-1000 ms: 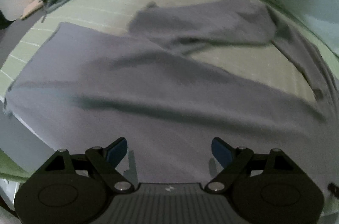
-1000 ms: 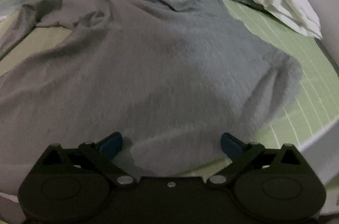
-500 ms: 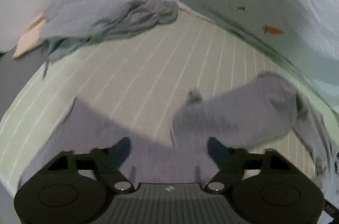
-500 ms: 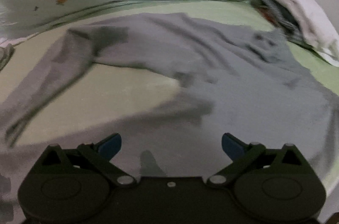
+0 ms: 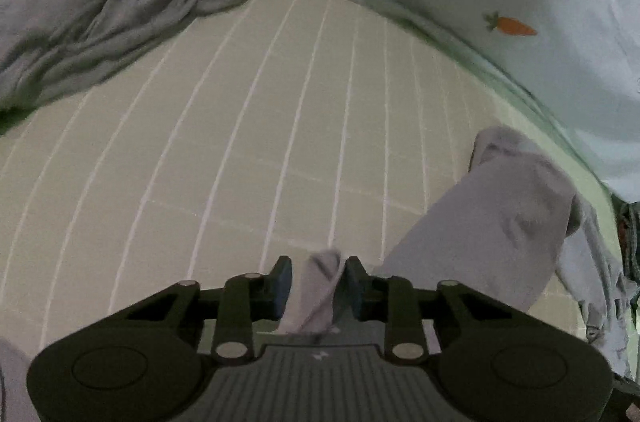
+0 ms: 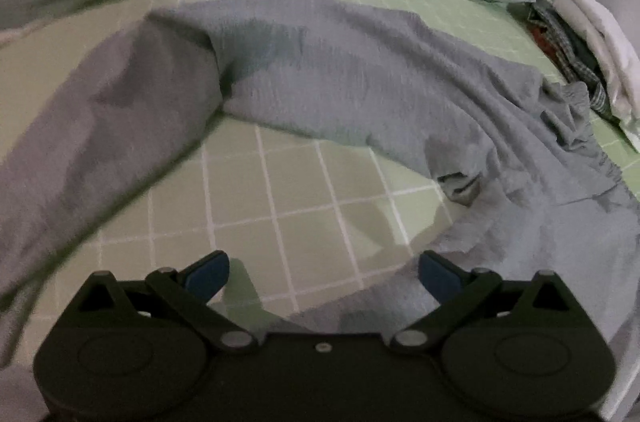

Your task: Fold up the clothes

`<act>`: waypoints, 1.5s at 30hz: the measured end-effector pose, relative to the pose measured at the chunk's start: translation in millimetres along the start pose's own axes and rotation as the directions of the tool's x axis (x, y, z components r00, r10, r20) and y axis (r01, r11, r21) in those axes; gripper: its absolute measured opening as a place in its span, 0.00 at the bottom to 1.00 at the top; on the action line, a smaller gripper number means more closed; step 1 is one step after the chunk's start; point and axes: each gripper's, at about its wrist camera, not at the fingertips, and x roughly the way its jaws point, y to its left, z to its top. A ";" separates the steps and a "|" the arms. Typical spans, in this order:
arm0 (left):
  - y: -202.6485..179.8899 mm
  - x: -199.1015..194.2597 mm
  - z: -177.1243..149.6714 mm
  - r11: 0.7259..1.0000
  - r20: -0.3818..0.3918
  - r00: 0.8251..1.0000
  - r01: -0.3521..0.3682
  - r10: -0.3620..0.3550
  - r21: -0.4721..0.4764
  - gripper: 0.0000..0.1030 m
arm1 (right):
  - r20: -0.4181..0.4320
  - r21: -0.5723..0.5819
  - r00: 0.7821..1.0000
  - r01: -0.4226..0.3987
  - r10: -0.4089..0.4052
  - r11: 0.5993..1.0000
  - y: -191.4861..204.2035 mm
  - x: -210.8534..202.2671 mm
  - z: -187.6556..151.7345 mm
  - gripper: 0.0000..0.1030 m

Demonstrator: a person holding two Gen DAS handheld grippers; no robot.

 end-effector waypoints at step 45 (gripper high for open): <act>20.6 -119.2 106.8 0.971 0.508 0.829 -0.227 0.233 -0.075 0.15 | 0.025 0.046 0.997 -0.077 0.076 0.996 0.5 1.0 -9.8 1.00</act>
